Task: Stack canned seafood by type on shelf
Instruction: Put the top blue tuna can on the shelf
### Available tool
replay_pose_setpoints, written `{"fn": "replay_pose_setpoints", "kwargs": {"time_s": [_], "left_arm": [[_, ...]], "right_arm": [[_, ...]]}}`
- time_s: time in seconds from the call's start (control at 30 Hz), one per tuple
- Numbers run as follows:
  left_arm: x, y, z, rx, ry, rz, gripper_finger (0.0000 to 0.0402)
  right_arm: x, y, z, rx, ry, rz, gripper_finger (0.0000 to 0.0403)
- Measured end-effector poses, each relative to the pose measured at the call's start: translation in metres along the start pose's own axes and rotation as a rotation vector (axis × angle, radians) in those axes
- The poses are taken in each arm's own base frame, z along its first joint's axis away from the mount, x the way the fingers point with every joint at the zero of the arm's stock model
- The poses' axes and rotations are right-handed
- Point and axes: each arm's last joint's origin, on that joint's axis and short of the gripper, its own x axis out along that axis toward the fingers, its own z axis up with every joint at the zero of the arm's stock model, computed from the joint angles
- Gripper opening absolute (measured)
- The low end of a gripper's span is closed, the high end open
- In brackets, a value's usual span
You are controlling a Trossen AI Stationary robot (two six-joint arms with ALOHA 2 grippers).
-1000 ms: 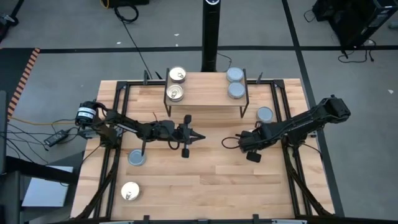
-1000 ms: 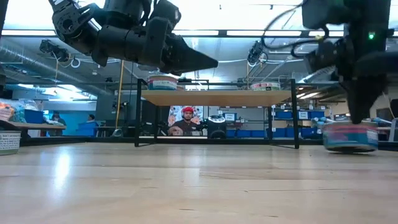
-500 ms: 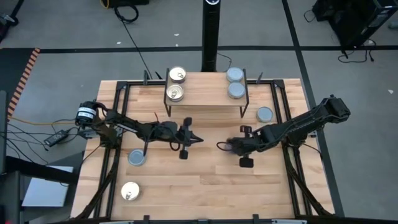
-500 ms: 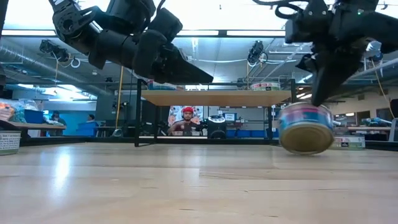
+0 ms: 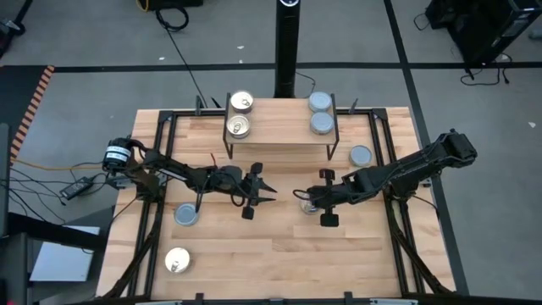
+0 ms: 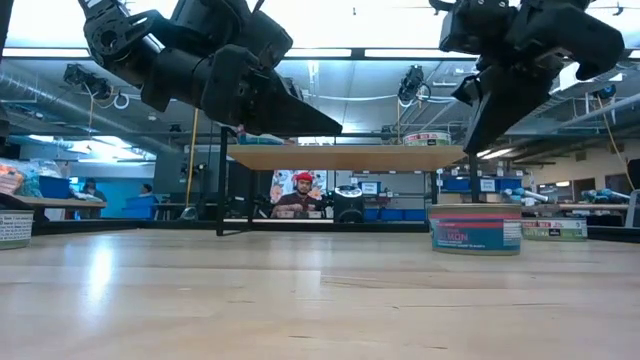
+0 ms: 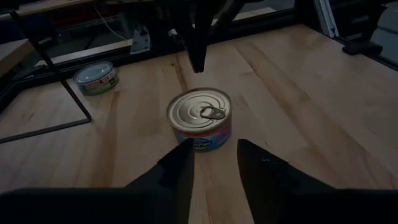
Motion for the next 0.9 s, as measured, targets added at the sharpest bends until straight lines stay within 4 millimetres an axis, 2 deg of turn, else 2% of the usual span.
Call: {"fn": "replay_pose_setpoints", "kwargs": {"time_s": [0.1, 0.17, 0.33, 0.5, 0.63, 0.9], "left_arm": [[0.0, 0.0, 0.0, 0.0, 0.0, -0.001, 0.0143], [0.0, 0.0, 0.0, -0.001, 0.0, -0.001, 0.0146], [0.0, 0.0, 0.0, -0.067, -0.001, -0.001, 0.0147], [0.0, 0.0, 0.0, -0.125, 0.0, 0.0, 0.0147], [0.0, 0.0, -0.001, -0.132, 0.012, -0.001, 0.0147], [0.003, -0.001, -0.006, -0.133, 0.022, -0.003, 0.0147]], "right_arm": [[0.0, 0.001, 0.0, 0.042, 0.007, 0.024, 0.0004], [0.0, 0.0, 0.0, 0.149, 0.015, 0.036, 0.0014], [0.002, -0.012, -0.008, 0.488, 0.118, -0.016, 0.0081], [0.011, -0.033, -0.017, 0.696, 0.173, -0.076, 0.0133], [0.021, -0.043, -0.023, 0.742, 0.164, -0.054, 0.0126], [0.033, -0.051, -0.033, 0.761, 0.152, -0.02, 0.0072]]}}
